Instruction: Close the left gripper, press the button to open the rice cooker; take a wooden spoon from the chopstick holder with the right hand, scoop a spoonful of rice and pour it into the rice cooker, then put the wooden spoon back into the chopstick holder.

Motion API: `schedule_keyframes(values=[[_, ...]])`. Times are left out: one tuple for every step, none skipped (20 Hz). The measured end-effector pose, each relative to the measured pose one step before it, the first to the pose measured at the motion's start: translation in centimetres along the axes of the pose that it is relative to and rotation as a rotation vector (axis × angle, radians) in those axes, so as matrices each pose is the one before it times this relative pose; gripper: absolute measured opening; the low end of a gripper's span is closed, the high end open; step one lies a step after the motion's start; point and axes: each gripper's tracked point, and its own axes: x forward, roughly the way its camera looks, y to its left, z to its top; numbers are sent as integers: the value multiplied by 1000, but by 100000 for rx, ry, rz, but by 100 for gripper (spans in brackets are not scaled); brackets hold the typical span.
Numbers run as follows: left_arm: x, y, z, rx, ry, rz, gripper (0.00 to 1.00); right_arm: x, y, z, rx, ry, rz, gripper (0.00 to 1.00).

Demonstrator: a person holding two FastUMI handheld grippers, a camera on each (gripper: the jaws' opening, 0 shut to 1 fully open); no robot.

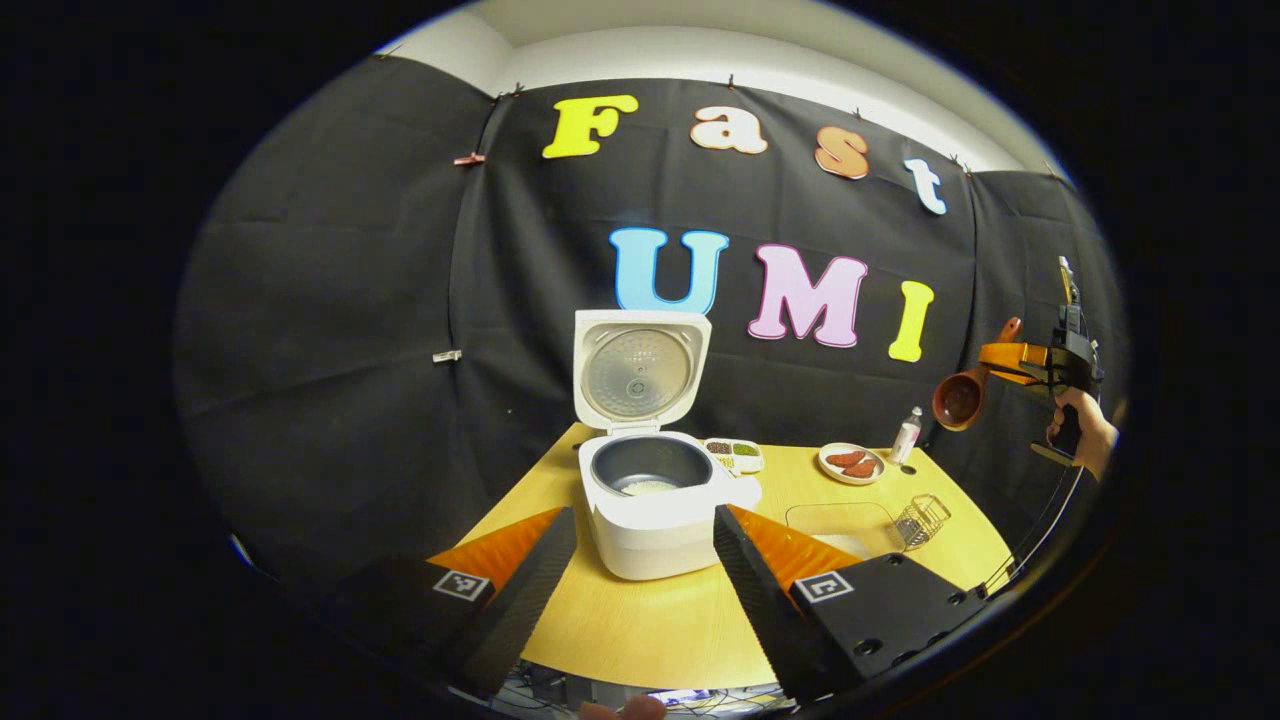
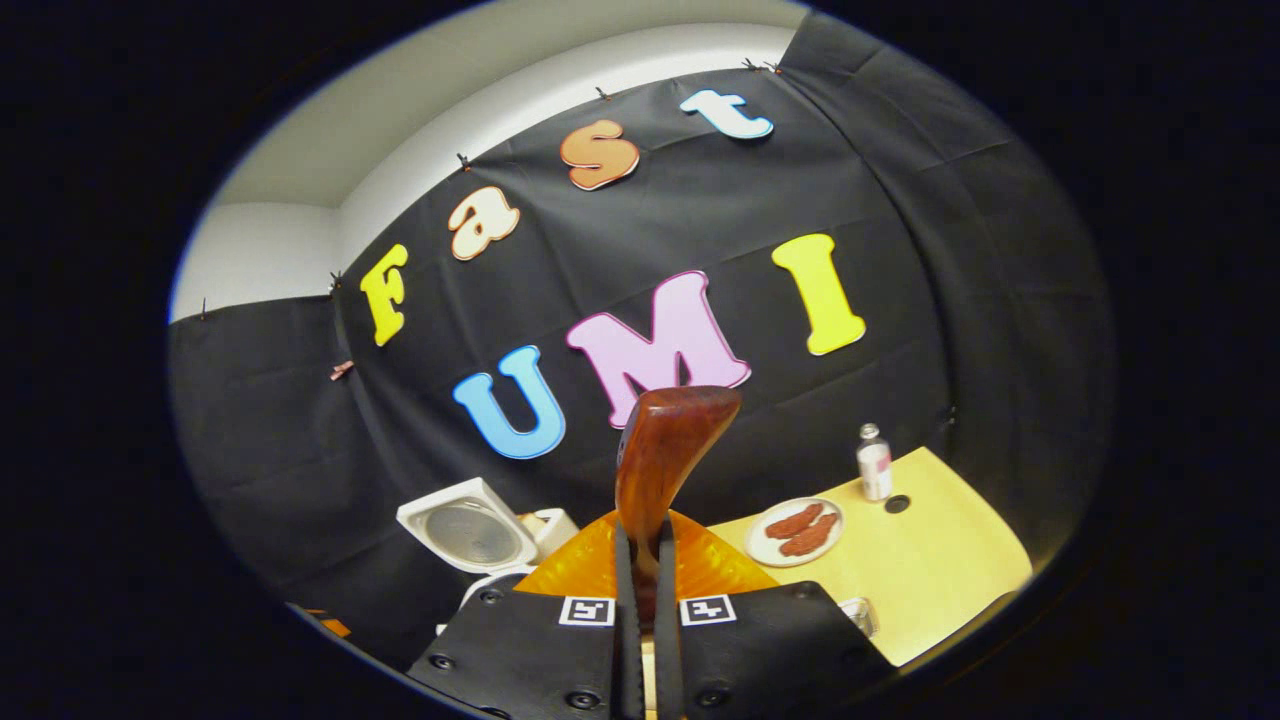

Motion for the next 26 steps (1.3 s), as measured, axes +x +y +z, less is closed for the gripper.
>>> schedule_keyframes(values=[[45,-710,136,887,107,-704,95,-284,-1702,-404,-2695,490,-2198,9],[-62,-679,25,-155,298,-800,95,-146,-1662,-570,-2672,1018,-2073,9],[-19,-694,48,-440,258,-394,95,-38,-1398,-705,-1484,1066,-1464,9],[-31,-472,-46,-300,170,-122,95,35,-1083,-708,-305,1474,-822,9],[-75,-482,-4,118,213,180,95,25,-1080,-804,123,1296,-895,9],[-85,-458,-48,516,28,272,95,176,-1046,-705,24,1134,-785,9],[-112,-363,89,698,81,382,95,189,-1161,-862,198,1365,-693,9],[-42,-322,-9,674,222,317,95,323,-965,-881,775,1418,-576,9],[-85,-241,77,368,111,539,95,265,-867,-802,1297,1301,-507,9],[-66,-232,16,-141,291,534,95,281,-846,-843,1437,1288,-521,9],[-45,-235,35,-555,304,597,95,327,-732,-888,1163,1469,-541,9],[-74,-137,-23,-703,235,659,95,393,-663,-788,564,1268,-244,9],[-121,-144,45,-736,119,637,95,383,-558,-876,-174,1413,4,9],[1,-155,-95,-624,293,687,95,394,-528,-890,-391,1764,-31,9],[-55,-125,-69,-314,440,793,95,302,-368,-818,-530,1632,411,9],[-33,-59,-167,83,386,844,95,480,-284,-668,-580,1395,256,9],[-106,-171,-55,178,244,697,95,529,-327,-527,-544,1053,232,9],[-82,-192,-22,-19,321,592,95,546,-261,-454,-209,790,94,9],[-28,-165,58,-64,204,579,95,462,-267,-410,-87,657,118,9],[-138,-124,-89,-89,107,696,95,566,-218,-302,-19,325,66,9],[-77,-101,40,-264,46,596,95,453,-237,-421,42,551,-43,9],[-97,-171,-69,-536,338,443,95,555,-190,-304,104,419,94,9],[-44,-156,-94,-826,579,164,95,408,-171,-272,-38,445,-29,9],[-15,-160,-267,-970,637,113,95,436,-245,-196,-136,50,-249,9],[-90,-53,-209,-986,723,376,95,440,-284,-165,-253,290,-356,9],[-46,23,-199,-756,472,696,95,438,-285,-372,-442,860,-760,9]])
